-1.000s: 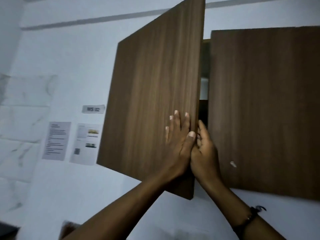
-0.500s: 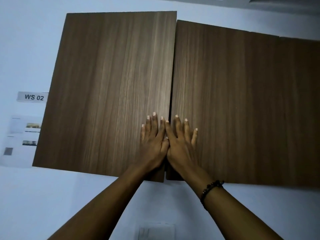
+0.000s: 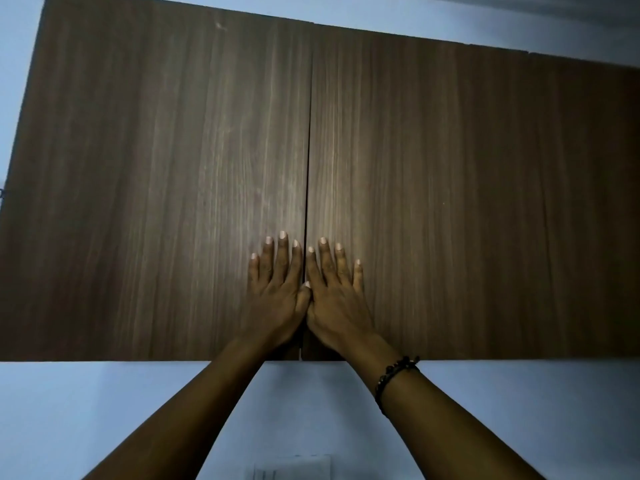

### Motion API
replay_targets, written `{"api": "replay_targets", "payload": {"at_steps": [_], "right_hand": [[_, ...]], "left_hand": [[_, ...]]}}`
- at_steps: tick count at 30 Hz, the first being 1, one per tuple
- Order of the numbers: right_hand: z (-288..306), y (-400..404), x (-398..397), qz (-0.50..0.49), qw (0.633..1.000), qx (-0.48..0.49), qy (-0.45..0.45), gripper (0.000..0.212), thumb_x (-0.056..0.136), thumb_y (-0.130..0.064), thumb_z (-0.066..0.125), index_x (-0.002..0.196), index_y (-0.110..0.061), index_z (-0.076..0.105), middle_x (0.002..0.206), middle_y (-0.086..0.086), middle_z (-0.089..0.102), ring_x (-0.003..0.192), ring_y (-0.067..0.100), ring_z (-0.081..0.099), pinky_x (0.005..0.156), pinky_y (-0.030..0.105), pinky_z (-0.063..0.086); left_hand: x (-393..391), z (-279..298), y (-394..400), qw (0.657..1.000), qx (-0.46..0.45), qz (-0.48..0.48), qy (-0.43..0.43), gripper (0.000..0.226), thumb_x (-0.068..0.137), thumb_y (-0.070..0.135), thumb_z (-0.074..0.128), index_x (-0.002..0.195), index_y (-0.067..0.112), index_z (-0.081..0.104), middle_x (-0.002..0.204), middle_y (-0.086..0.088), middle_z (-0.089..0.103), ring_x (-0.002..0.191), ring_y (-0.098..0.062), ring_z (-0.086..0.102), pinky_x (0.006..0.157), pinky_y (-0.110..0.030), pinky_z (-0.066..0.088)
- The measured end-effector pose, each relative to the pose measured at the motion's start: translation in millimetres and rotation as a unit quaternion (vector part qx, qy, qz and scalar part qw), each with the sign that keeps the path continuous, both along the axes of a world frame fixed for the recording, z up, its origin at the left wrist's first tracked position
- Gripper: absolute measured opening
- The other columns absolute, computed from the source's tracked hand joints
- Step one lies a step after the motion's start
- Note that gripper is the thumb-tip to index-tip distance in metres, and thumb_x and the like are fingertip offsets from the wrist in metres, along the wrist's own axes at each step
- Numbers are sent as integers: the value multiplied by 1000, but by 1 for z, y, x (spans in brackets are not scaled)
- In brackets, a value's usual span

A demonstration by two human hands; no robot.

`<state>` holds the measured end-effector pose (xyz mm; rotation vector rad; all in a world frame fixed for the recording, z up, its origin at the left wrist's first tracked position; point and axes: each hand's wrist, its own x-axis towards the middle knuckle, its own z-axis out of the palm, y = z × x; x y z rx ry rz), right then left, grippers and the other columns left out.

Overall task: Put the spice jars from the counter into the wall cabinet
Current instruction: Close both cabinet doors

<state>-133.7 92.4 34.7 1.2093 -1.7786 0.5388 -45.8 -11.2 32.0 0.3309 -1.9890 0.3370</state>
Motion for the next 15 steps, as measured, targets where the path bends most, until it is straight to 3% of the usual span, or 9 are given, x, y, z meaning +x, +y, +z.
{"api": "replay_targets", "payload": {"at_steps": [8,15], "right_hand": [[2,5,-5,15,999,29,-12,65,102,-36,23,153,-21,-14,156,-2,-31,145,21,-30,117,51,-16],[13,30,1,44,994,88,-40,67,102,-34,29,154,-21,-10,161,-1,-24,146,19,-26,119,47,-12]], "left_hand": [[-5,0,-2,1000,-11,13,7,76,93,50,6,156,8,-7,164,-17,-18,151,-32,-20,120,-47,-16],[-3,4,3,999,7,49,-15,80,90,58,3,156,14,-13,162,-15,-25,149,-31,-25,120,-48,-15]]}}
